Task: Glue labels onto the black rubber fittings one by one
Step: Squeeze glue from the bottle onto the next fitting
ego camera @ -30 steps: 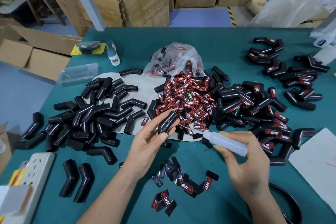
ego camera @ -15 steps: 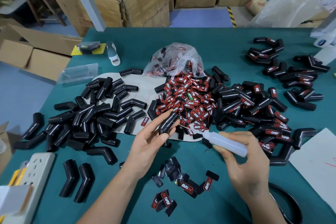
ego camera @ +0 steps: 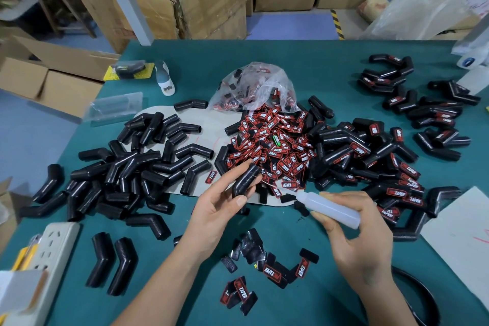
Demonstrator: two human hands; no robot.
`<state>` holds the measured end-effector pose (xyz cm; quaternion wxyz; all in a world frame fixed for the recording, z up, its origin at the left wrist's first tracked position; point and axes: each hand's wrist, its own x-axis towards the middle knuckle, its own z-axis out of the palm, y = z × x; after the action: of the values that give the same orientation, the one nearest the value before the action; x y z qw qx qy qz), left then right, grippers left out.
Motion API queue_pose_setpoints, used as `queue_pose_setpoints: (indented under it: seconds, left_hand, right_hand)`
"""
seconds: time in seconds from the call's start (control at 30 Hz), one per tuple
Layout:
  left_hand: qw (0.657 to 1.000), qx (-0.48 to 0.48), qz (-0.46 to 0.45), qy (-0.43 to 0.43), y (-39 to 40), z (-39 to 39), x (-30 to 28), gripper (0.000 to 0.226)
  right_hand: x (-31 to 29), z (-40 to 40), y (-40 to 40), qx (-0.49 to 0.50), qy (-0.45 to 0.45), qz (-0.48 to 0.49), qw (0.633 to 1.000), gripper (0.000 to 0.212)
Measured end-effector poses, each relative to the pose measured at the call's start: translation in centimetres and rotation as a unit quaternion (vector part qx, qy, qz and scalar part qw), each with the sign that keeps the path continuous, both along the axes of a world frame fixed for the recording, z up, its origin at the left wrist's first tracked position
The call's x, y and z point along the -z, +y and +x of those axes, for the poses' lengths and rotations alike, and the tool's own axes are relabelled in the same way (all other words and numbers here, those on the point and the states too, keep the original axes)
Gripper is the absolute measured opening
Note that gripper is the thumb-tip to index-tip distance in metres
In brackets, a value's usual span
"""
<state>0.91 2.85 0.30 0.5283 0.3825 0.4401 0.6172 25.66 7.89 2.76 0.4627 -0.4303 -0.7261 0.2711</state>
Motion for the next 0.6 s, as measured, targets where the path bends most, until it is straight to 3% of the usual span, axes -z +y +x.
queue_pose_setpoints:
  seconds: [0.6]
  left_hand:
    - [1.0, 0.007, 0.012, -0.02, -0.03, -0.09, 0.14, 0.053]
  right_hand:
    - [0.0, -0.04, -0.06, -0.016, 0.006, -0.002, 1.0, 0.024]
